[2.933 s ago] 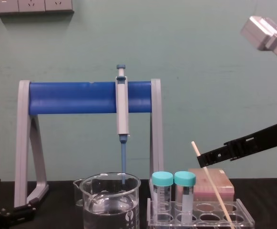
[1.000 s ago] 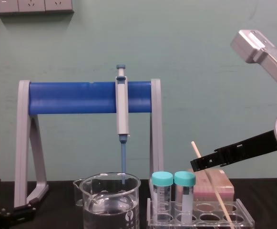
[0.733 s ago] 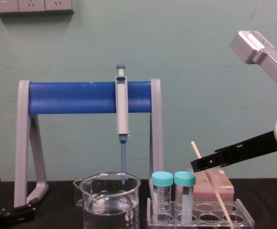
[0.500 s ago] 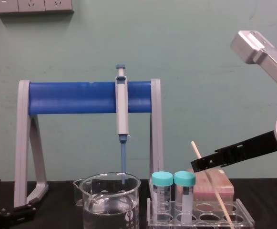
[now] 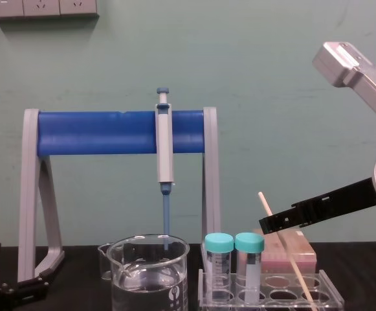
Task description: Hold the thermometer with one hand and immerse one end into the beaker, then reinsert it into the test tube rack.
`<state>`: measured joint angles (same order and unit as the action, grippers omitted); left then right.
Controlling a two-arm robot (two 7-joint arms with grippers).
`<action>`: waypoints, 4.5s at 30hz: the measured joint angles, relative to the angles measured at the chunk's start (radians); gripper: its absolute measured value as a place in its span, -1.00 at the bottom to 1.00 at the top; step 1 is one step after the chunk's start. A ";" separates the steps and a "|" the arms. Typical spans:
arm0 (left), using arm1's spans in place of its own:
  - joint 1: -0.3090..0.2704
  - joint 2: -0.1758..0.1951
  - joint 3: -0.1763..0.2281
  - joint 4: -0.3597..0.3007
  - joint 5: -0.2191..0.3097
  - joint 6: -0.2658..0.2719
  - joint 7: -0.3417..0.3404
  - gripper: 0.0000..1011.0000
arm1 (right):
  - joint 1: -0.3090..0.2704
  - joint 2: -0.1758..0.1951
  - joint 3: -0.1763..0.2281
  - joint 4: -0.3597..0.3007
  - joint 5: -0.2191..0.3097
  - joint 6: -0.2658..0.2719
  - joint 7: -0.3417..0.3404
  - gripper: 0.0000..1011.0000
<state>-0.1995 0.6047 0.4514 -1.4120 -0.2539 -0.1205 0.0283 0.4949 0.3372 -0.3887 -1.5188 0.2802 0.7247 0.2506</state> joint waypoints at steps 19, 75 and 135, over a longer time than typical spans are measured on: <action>0.000 0.000 0.000 0.000 0.000 0.000 0.000 0.99 | 0.000 0.001 -0.001 -0.001 0.001 0.000 -0.002 0.01; 0.000 0.000 0.000 0.000 0.000 0.000 0.000 0.99 | -0.065 -0.018 0.080 -0.066 0.002 -0.053 0.040 -0.89; 0.000 0.000 0.000 0.000 0.000 0.000 0.000 0.99 | 0.007 0.168 0.209 -0.039 0.357 -0.188 0.348 -0.89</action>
<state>-0.1995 0.6047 0.4514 -1.4120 -0.2539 -0.1205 0.0283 0.5024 0.5053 -0.1802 -1.5579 0.6371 0.5367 0.5985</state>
